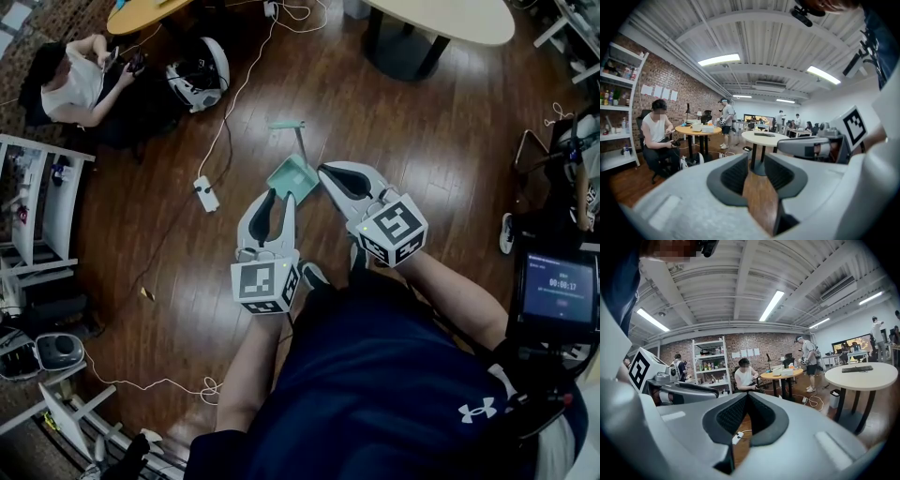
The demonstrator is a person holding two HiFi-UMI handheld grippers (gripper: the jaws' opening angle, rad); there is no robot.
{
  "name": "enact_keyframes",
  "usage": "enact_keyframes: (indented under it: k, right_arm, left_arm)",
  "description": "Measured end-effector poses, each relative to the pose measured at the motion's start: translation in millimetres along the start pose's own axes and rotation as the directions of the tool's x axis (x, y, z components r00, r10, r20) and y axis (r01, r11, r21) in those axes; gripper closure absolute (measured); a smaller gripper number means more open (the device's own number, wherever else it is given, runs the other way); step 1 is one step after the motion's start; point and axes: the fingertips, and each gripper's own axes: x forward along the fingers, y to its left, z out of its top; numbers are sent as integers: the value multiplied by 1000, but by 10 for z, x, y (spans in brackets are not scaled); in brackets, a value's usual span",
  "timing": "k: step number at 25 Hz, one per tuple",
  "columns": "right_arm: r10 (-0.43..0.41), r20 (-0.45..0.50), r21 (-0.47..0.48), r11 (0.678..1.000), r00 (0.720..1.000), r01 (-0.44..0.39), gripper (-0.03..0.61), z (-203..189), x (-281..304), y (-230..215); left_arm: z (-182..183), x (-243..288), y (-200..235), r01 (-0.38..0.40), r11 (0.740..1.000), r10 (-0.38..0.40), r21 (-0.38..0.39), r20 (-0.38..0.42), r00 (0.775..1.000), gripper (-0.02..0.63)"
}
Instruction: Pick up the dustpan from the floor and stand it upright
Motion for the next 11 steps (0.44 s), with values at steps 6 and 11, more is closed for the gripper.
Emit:
enact_keyframes:
  k: [6,11]
  right_arm:
    - [46,0,-15,999,999,-46,568,67,154,152]
    - [27,-29,2,1000,999,-27,568,45,-103,-103]
  left_arm:
    - [66,-99,167,-54,998,54,15,21,998,502]
    - [-3,125,-191,-17,1000,17,2,-6,1000,503]
